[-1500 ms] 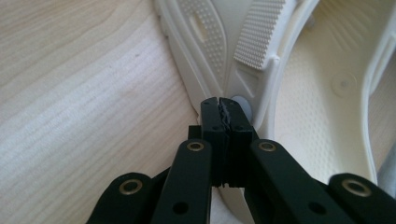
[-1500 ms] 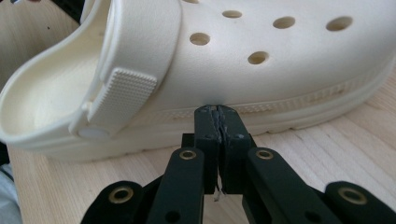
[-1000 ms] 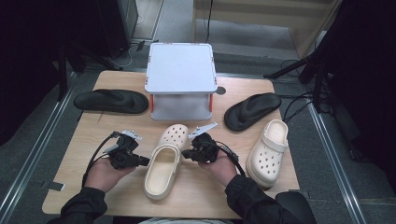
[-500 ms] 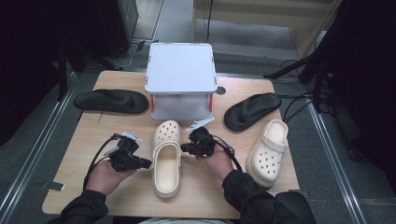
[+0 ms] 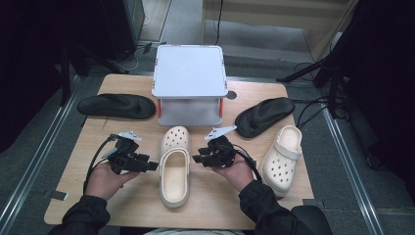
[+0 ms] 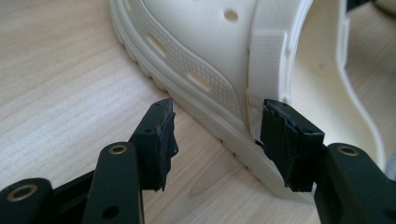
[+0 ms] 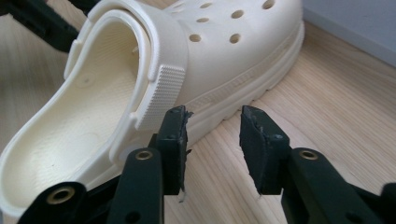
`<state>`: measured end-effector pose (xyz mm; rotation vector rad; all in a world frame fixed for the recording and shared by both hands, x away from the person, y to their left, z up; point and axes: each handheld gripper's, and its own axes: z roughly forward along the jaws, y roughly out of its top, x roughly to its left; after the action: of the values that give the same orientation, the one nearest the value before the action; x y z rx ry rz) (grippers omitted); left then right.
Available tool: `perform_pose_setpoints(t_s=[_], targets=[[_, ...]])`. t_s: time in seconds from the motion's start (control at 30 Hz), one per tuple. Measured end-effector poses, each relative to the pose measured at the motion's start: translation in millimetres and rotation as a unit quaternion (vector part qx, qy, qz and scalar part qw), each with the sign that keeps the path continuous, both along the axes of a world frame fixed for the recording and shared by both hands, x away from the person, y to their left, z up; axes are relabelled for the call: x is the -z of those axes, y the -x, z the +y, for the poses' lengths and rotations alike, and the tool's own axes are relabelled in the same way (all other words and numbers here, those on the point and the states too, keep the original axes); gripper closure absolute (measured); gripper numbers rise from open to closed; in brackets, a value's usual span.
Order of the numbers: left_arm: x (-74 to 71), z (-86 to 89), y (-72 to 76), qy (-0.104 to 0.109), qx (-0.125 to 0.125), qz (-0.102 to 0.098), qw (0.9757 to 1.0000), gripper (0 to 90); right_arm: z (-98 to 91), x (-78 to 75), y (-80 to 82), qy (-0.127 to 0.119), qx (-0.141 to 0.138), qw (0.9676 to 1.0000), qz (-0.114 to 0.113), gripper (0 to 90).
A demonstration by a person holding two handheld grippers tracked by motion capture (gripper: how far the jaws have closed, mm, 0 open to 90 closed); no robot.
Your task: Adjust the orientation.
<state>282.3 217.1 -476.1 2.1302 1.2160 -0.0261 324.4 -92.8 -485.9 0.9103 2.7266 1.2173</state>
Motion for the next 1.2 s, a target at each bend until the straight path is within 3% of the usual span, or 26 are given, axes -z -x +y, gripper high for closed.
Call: perform_pose_setpoints(t_s=[0.1,0.37,0.53,0.83,0.97,1.2], targets=[[-2.2,5.6,-3.4,0.006,-0.005,-0.017,0.9998,43.2,-10.3,-3.6,2.3,-0.009,0.006,0.9999,-0.002,60.2],[2.1,6.7,-22.2,0.011,-0.008,-0.019,0.9997,39.9,-42.1,-7.6,9.3,-0.021,0.027,0.9994,0.002,56.4],[0.3,6.4,-32.3,0.014,-0.006,-0.026,0.9995,37.7,-65.2,-15.8,22.4,-0.031,0.041,0.9987,-0.001,57.5],[-1.4,6.5,-46.2,0.015,-0.018,-0.018,0.9995,39.2,-107.2,-24.1,33.3,-0.030,0.083,0.9961,-0.006,61.2],[-1.4,7.7,-50.2,0.025,-0.025,-0.019,0.9992,39.9,-141.0,-25.7,43.5,-0.027,0.116,0.9928,-0.004,63.3],[1.5,6.1,-55.3,0.026,-0.024,-0.011,0.9993,40.5,-167.7,-27.5,54.4,-0.027,0.138,0.9900,-0.010,64.6]])
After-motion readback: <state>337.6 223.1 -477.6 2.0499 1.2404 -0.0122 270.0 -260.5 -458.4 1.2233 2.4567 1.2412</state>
